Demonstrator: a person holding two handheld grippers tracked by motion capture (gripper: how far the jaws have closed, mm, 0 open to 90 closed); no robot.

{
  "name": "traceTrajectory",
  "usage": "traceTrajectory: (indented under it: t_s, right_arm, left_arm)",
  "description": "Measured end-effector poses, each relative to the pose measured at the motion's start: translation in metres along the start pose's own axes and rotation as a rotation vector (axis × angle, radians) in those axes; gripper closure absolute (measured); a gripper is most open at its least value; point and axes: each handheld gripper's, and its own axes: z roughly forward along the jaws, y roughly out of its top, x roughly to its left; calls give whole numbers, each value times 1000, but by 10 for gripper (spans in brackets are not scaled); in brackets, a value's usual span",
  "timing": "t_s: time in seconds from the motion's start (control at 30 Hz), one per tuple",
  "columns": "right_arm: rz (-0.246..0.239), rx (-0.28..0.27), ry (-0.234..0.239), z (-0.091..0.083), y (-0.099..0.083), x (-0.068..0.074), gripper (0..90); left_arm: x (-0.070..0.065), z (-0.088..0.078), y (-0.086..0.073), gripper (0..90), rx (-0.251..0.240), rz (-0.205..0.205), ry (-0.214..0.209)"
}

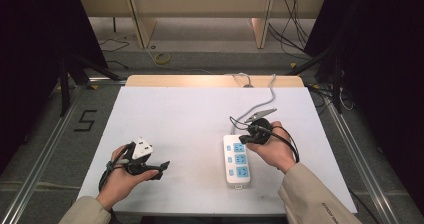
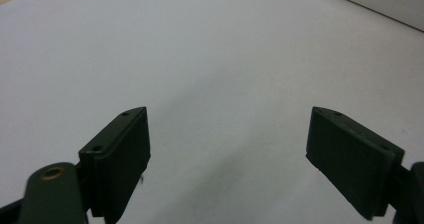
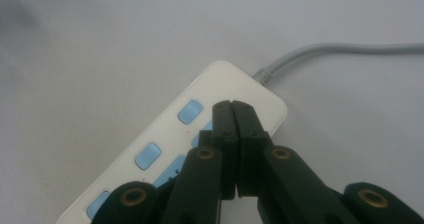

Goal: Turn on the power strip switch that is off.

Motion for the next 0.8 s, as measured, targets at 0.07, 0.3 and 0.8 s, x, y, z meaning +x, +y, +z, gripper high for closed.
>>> traceTrajectory:
  t_s: [0.07,0.3,0.8]
  right_arm:
    - [1,1,1,-1,-1,0,893]
    - [13,-11,-2,-4,-7,-2,873]
    - [22,-74,-8,-17,-23,-11,755]
  left_arm:
    - [0,0,0,172,0,1,0]
    - [0,0,0,172,0,-1,0]
    - [1,-1,-1,171,-2,-8,-1]
